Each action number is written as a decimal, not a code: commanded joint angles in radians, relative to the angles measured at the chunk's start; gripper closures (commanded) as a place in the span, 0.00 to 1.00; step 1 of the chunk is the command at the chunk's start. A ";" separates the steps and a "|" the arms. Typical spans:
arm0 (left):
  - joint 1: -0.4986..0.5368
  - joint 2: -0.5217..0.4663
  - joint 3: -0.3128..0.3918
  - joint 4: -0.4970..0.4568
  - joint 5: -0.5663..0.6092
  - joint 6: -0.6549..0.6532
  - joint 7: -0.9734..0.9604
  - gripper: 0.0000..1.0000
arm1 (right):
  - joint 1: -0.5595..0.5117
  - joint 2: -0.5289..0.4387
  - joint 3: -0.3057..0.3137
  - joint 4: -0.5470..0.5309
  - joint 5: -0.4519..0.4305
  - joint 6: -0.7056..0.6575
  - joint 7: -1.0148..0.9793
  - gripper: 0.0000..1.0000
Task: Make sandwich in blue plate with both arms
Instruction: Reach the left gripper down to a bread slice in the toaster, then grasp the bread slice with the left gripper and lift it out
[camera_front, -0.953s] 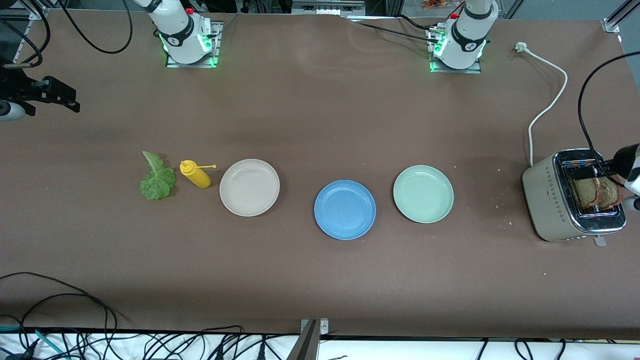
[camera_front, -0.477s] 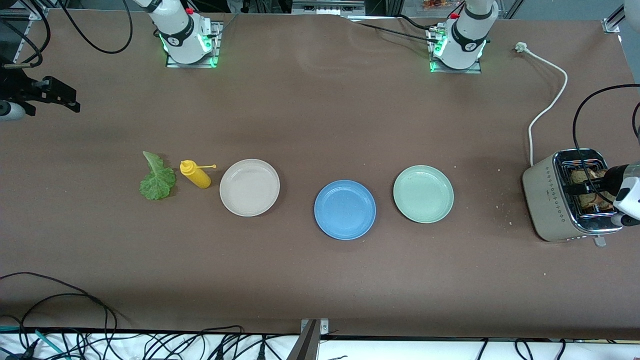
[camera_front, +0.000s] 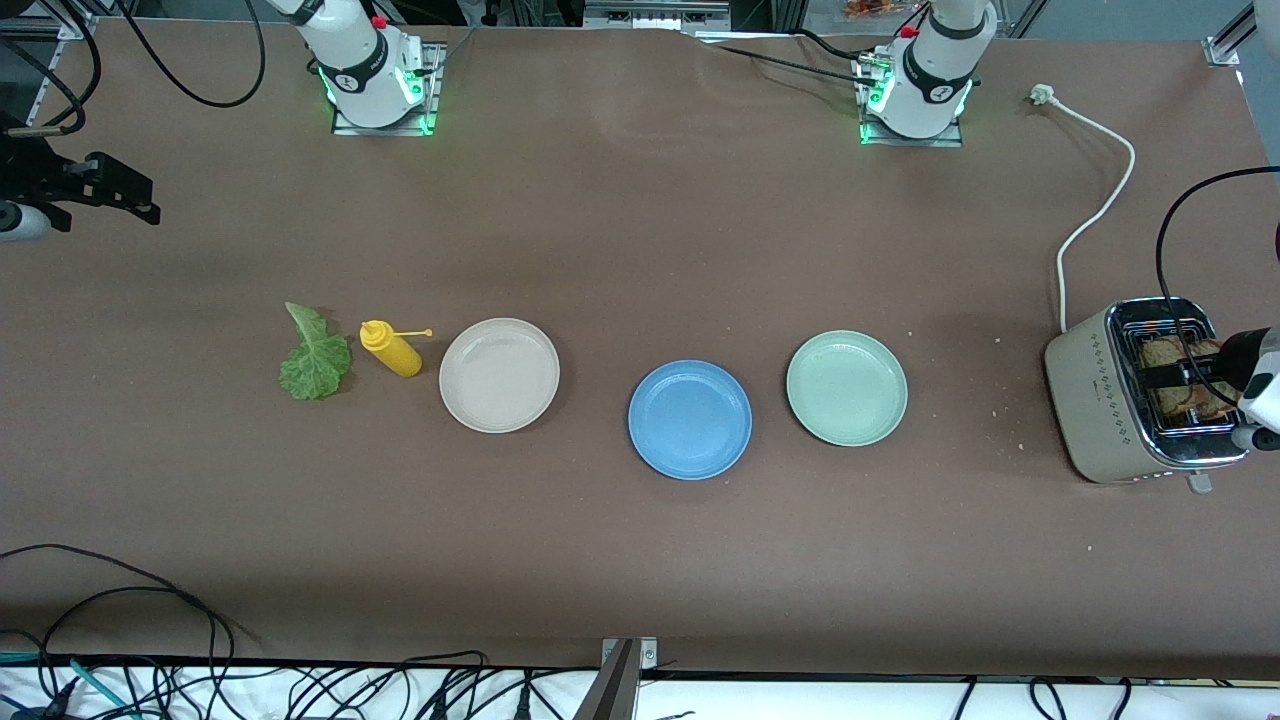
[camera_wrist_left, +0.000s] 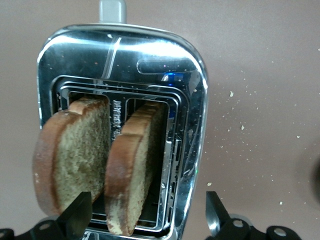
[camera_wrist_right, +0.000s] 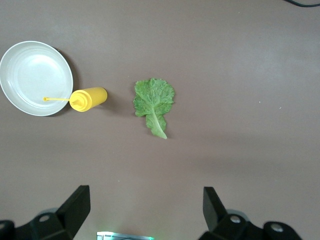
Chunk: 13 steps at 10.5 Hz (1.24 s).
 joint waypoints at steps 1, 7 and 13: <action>0.024 0.006 -0.008 0.026 0.021 -0.019 0.047 0.00 | -0.005 0.005 0.006 0.021 -0.014 -0.021 0.006 0.00; 0.026 0.023 -0.010 0.015 0.015 -0.020 0.044 0.70 | -0.005 0.005 0.007 0.021 -0.014 -0.023 0.006 0.00; 0.029 -0.009 -0.010 0.028 0.019 -0.077 0.051 1.00 | -0.005 0.005 0.006 0.021 -0.014 -0.026 0.006 0.00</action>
